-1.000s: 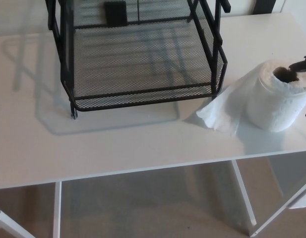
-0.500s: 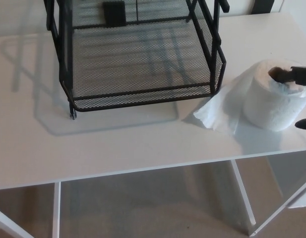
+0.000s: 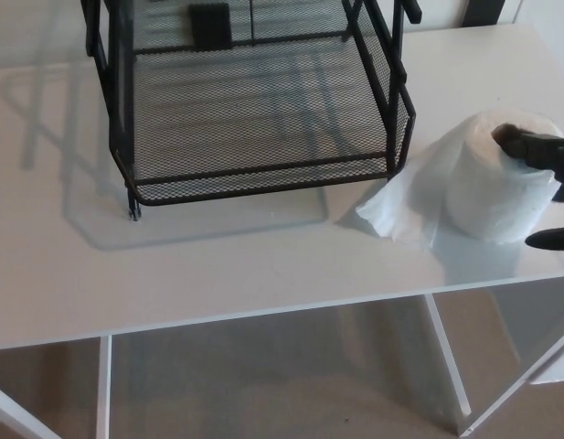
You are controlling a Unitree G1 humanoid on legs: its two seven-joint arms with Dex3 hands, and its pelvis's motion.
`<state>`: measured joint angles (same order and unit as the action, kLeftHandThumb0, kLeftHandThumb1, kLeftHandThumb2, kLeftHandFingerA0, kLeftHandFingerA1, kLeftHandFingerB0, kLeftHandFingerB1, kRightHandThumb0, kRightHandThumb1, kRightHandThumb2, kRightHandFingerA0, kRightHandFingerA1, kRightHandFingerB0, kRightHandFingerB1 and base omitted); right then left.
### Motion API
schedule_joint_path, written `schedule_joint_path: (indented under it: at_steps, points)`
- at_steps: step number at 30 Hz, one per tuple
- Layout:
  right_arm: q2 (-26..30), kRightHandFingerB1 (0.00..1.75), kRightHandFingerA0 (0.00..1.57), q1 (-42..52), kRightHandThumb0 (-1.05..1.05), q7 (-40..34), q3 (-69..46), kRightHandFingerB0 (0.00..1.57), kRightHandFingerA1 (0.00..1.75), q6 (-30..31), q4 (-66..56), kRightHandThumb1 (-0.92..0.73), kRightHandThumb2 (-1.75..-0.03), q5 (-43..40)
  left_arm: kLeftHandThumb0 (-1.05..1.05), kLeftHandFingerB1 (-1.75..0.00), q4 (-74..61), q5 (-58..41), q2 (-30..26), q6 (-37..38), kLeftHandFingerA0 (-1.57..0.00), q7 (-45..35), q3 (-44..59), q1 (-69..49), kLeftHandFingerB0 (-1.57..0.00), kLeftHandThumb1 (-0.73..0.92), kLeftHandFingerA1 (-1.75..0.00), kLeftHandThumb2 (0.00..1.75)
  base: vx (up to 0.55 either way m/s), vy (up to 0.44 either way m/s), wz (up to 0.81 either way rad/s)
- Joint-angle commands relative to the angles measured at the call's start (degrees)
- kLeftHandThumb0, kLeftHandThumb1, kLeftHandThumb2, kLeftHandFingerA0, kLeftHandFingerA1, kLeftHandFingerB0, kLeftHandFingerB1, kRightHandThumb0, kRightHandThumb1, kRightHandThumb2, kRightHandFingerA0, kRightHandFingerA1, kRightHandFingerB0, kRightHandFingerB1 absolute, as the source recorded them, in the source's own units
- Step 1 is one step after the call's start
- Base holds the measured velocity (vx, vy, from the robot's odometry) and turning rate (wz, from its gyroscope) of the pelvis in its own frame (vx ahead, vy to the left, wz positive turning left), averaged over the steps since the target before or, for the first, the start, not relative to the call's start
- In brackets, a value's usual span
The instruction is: The robot walks towards a desk on which a file tray is kept in the middle and a toilet paper roll is kept on its right. The robot uses its right hand to hook on finger in the gap of the roll and grabs it, lifts it and places it on the tray.
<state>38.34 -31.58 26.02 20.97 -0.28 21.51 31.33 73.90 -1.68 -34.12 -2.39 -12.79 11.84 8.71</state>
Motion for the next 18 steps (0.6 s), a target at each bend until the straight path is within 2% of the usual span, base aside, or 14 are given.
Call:
schedule_joint_path:
  at_steps: [1,2,3,4,6,7,9,10,11,12,13,14,17,18]
  points:
    - [-2.5,0.31,0.86,1.6,-0.48,-4.3,2.0,0.31,1.00,1.7,1.7,-0.63,-0.59,4.3,-1.05,-1.10,0.0,-0.1,-1.0,-1.2,-0.58,0.1,0.5,0.1,-0.28,0.75,-1.27,1.01,0.00,0.000,0.00]
    - [-2.7,0.33,0.95,1.9,-0.41,-5.5,1.9,0.37,1.07,1.5,1.7,-0.62,-0.60,4.5,-1.05,-1.08,0.0,0.1,-0.9,-1.1,-0.60,0.3,0.3,0.1,-0.29,0.76,-1.26,1.01,0.00,0.000,0.00]
    - [-2.9,0.36,0.94,2.7,-0.32,-8.5,1.7,0.48,1.22,0.2,1.6,-0.60,-0.59,5.1,-1.05,-1.07,0.2,0.5,-0.7,-0.8,-0.60,0.4,0.0,0.0,-0.29,0.77,-1.25,1.01,0.00,0.000,0.00]
    - [-2.9,0.36,0.94,3.4,-0.32,-11.5,1.5,0.48,1.22,-1.3,1.7,-0.60,-0.59,5.7,-1.05,-1.07,0.2,0.7,-0.6,-0.6,-0.60,0.5,0.0,-0.1,-0.29,0.77,-1.25,1.01,0.00,0.000,0.00]
    - [-2.3,0.49,0.86,4.2,-0.20,-19.1,2.7,0.74,1.53,-5.6,2.3,-0.65,-0.62,8.9,-1.05,-1.08,0.3,1.5,-0.8,0.2,-0.67,-0.2,-0.9,-0.4,-0.29,0.77,-1.28,1.02,0.00,0.000,0.00]
    - [-2.4,0.65,0.85,4.2,-0.20,-19.6,2.9,0.92,1.46,-5.6,2.3,-0.67,-0.66,9.1,-0.92,-0.77,0.4,1.8,-0.7,0.4,-0.92,0.0,-1.2,-0.4,0.00,0.24,-1.23,1.24,0.00,0.000,0.00]
    - [-2.2,0.69,0.86,4.3,-0.22,-20.4,3.0,0.96,1.45,-6.1,2.0,-0.65,-0.66,9.2,-0.93,-0.79,0.0,2.4,-0.7,1.2,-0.93,-0.1,-1.9,-0.9,-0.01,0.17,-1.24,1.21,0.00,0.000,0.00]
    - [-2.8,0.76,0.91,4.5,-0.21,-23.6,2.9,0.98,1.44,-7.6,3.4,-0.62,-0.71,9.2,-0.98,-0.80,0.2,2.4,-0.6,0.9,-0.78,0.0,-2.0,-0.7,0.00,0.18,-1.19,1.23,0.00,0.000,0.00]
    - [-3.1,0.80,0.91,4.8,-0.22,-25.2,3.1,0.96,1.49,-7.4,3.9,-0.61,-0.75,9.6,-0.91,-0.78,0.0,2.7,-0.7,0.7,-0.97,0.2,-2.4,-0.7,-0.02,0.19,-1.26,1.22,0.00,0.000,0.00]
    - [-3.3,0.77,0.90,4.8,-0.22,-25.6,3.3,0.94,1.48,-7.1,4.1,-0.63,-0.76,9.9,-0.93,-0.77,0.1,2.2,-0.6,0.3,-0.94,0.1,-2.2,-0.5,0.00,0.22,-1.25,1.23,0.00,0.000,0.00]
    - [-3.4,0.75,0.89,4.9,-0.23,-25.7,3.3,0.93,1.49,-7.0,4.0,-0.64,-0.73,9.9,-1.05,-1.07,0.2,2.5,-0.5,0.3,-0.67,0.7,-2.4,-0.4,-0.33,0.77,-1.22,1.01,0.00,0.000,0.00]
    - [-3.6,0.81,0.91,5.0,-0.21,-26.2,3.3,0.94,1.51,-7.5,4.3,-0.64,-0.82,9.7,-1.05,-1.08,0.2,2.5,-0.5,0.3,-0.65,0.9,-2.4,-0.4,-0.33,0.76,-1.22,1.02,0.00,0.000,0.00]
    - [-4.1,0.78,0.92,5.3,-0.21,-28.2,3.0,0.94,1.49,-8.5,5.2,-0.64,-0.79,9.5,-1.05,-1.09,0.2,2.4,-0.6,0.8,-0.66,0.3,-2.5,-0.6,-0.32,0.76,-1.21,1.02,0.00,0.000,0.00]
    - [-4.3,0.78,0.92,5.5,-0.21,-27.9,2.9,0.93,1.43,-8.1,5.1,-0.67,-0.79,9.2,-0.91,-0.77,0.4,2.9,-0.6,1.0,-0.96,0.4,-3.0,-0.6,-0.02,0.19,-1.22,1.21,0.00,0.000,0.00]
